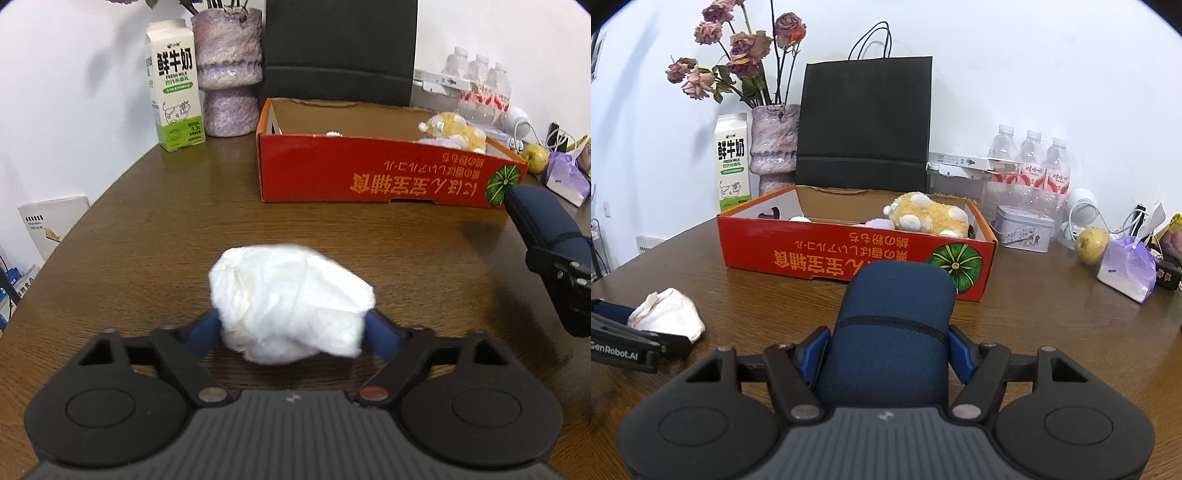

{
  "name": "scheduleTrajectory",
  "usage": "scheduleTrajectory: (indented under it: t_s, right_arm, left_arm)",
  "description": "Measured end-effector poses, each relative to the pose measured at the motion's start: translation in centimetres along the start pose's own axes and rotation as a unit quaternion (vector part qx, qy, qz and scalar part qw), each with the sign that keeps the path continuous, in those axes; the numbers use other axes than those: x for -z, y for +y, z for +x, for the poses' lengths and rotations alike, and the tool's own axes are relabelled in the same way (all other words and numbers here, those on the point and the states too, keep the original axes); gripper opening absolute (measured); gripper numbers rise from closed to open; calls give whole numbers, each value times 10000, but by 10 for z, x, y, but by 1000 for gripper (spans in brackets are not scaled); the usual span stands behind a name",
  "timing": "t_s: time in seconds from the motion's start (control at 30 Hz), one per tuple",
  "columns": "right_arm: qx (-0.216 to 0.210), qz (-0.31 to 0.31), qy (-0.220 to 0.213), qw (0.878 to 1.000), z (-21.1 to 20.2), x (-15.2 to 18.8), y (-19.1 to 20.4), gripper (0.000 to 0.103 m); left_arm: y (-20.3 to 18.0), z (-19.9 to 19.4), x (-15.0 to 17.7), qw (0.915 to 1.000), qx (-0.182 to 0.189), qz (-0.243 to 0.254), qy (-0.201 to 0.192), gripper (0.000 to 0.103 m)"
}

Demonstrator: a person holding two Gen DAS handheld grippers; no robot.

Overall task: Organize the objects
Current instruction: 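Grasp the white tissue with the left tool while the right tool holds the pouch, then carry the tissue and navy pouch with both tools over the box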

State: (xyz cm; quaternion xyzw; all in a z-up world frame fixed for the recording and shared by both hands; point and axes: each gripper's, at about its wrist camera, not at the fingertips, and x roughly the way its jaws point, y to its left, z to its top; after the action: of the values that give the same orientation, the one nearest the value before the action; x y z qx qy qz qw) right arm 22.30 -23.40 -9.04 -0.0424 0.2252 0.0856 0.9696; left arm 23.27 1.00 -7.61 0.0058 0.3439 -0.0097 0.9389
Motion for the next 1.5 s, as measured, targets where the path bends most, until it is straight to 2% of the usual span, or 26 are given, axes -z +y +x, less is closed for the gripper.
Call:
scheduleTrajectory:
  t_s: [0.2, 0.37, 0.63, 1.03, 1.5]
  right_arm:
    - [-55, -56, -37, 10000, -3, 1, 3, 66]
    - [-82, -68, -58, 9999, -4, 1, 5, 66]
    - [-122, -119, -98, 9998, -7, 2, 8, 66]
    - [-319, -60, -224, 9992, -21, 1, 17, 66]
    - [-461, 103, -459, 9978, -32, -17, 18, 66]
  left_arm:
    - [2, -5, 0, 9999, -42, -98, -117, 37]
    - [2, -9, 3, 9998, -12, -131, -151, 28]
    - [0, -18, 6, 9994, -58, -218, -281, 26]
    - [-13, -41, 11, 9983, 135, -253, -511, 26]
    - [-20, -51, -7, 9967, 203, -438, -660, 26]
